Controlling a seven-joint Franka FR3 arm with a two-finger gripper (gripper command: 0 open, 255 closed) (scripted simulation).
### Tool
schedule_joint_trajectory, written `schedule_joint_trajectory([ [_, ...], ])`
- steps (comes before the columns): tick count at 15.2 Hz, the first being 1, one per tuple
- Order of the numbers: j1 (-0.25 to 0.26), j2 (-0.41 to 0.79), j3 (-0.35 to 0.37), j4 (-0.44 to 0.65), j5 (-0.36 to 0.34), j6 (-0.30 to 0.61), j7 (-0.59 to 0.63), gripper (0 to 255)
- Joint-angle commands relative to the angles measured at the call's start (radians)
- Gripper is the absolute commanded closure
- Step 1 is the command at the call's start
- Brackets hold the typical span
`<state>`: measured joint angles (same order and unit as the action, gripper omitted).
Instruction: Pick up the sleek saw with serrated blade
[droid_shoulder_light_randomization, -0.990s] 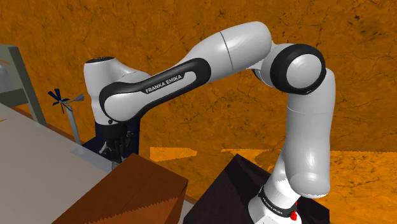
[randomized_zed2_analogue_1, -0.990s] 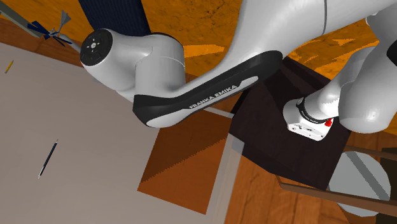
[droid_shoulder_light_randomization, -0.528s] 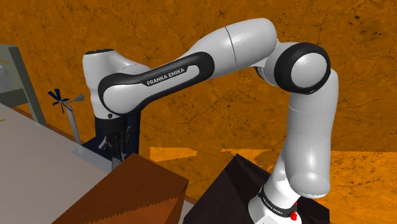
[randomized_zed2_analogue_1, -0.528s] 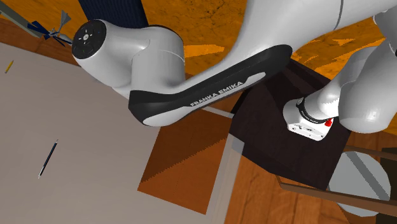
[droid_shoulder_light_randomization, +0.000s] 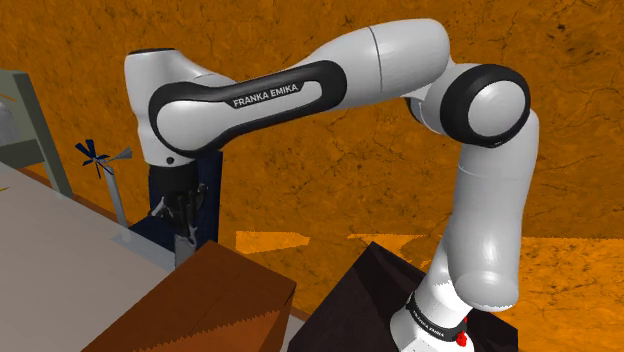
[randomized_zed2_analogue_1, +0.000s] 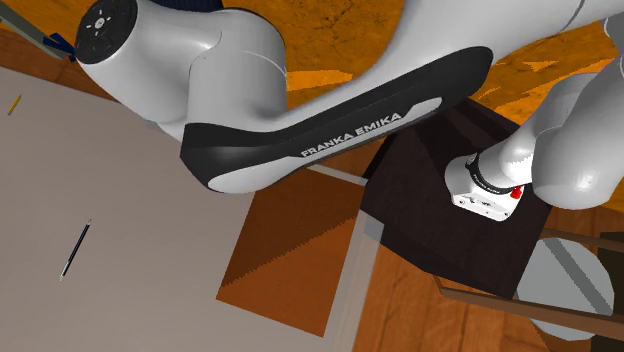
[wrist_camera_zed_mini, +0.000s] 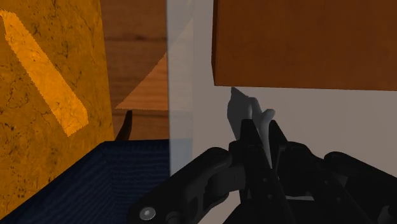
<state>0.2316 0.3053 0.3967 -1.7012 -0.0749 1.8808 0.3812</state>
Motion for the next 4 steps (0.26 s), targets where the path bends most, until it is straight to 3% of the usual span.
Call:
schedule_joint_trajectory([
  [1, 0.000, -0.006, 0.001, 0.019, 0.003, -0.025, 0.000, 255],
  [4, 0.000, -0.010, 0.002, 0.030, 0.004, -0.039, -0.001, 255],
])
